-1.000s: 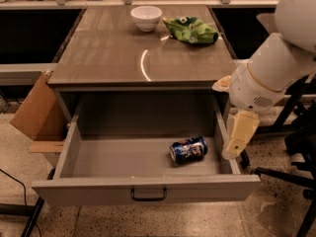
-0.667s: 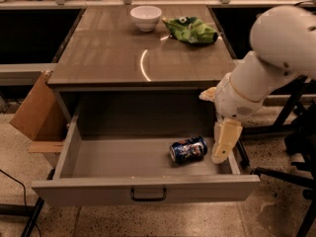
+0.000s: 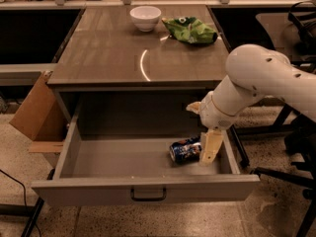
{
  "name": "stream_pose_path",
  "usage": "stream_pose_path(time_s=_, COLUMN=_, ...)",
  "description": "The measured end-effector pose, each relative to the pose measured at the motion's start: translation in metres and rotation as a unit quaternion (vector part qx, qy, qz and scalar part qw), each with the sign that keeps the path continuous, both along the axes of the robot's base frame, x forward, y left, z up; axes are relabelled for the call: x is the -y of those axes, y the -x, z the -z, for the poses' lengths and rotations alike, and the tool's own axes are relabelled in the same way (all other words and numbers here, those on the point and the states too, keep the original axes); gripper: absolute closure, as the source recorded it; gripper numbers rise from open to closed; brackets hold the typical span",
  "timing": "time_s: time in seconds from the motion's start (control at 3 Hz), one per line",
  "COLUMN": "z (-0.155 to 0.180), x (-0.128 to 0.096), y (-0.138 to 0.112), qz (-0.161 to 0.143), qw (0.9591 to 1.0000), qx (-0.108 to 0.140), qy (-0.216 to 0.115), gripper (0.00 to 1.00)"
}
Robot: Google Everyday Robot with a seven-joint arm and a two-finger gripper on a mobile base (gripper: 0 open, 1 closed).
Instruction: Pick pepsi can from top drawer and place on counter
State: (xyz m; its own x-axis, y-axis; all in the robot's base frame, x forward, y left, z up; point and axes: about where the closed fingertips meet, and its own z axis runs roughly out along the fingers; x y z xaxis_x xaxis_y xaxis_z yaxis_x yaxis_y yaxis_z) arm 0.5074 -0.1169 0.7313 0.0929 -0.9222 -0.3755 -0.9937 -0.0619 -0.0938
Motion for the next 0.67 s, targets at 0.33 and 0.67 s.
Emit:
stream_pose_path(time_s=0.33, z=0.0000, x=0.0000, y=0.0000, qz=0.000, qw=1.0000, qx=0.000, qy=0.000, gripper=0.00)
stream_pose_path(time_s=0.67, z=0.0072, x=0.0032, y=-0.0075, qz=-0.027, qw=0.9995, qx=0.009, qy=0.012, gripper=0.00)
